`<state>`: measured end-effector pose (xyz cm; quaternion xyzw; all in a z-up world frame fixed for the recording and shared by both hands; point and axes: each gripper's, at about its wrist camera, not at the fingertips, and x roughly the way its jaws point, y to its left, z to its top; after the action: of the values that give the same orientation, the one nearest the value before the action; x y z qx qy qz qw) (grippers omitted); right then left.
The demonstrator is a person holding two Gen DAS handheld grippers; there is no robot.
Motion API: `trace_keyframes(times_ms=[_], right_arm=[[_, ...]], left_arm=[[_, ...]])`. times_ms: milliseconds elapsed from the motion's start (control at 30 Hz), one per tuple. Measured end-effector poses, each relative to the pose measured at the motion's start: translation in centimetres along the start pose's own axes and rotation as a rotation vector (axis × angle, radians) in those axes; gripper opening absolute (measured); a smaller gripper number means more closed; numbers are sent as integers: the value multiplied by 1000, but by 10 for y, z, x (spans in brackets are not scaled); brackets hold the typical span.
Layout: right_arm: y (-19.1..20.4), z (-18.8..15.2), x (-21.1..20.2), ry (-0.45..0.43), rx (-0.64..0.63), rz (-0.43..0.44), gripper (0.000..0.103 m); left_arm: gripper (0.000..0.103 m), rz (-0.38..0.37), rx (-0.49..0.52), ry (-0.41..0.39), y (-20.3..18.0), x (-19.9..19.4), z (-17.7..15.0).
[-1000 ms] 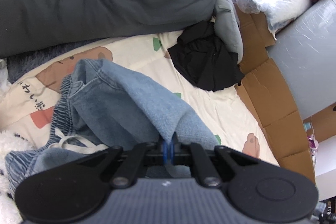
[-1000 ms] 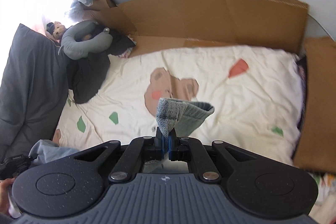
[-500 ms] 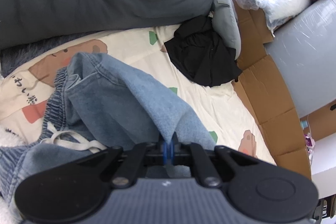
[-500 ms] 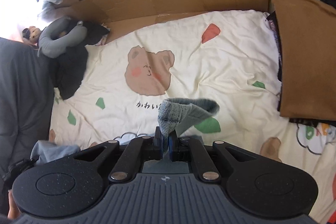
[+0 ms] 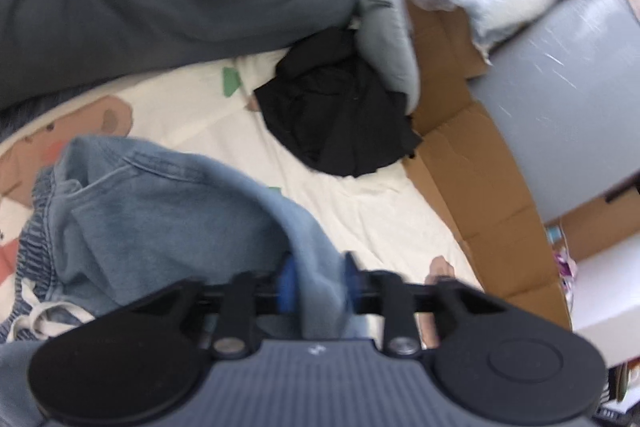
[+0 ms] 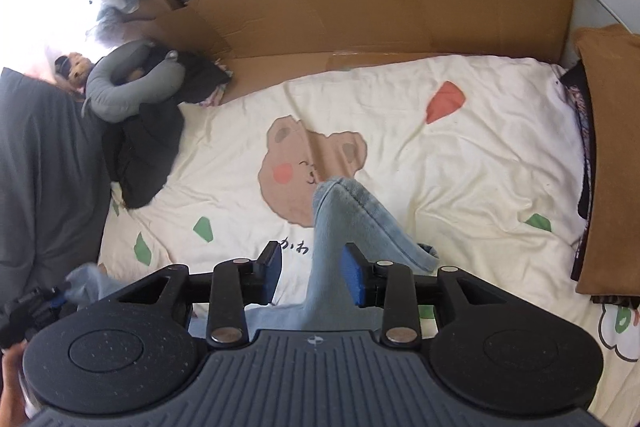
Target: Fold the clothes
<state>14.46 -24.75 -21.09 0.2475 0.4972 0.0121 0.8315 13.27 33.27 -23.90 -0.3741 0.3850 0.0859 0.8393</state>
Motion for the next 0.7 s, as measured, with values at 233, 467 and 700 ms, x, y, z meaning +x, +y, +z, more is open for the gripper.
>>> trace_keyframes(times_ms=[233,467,700], right_arm=[[14,-14,22,17,-83,47,40],[46,-15,85,73,-195,123,41],[116,-6,160,186,-380,222,41]], left_arm=[[54,164,-83,-14,37,-35,-10],[54,366,-136,26,77,-42,-18],[54,435,-185,47,83,-46,-13]])
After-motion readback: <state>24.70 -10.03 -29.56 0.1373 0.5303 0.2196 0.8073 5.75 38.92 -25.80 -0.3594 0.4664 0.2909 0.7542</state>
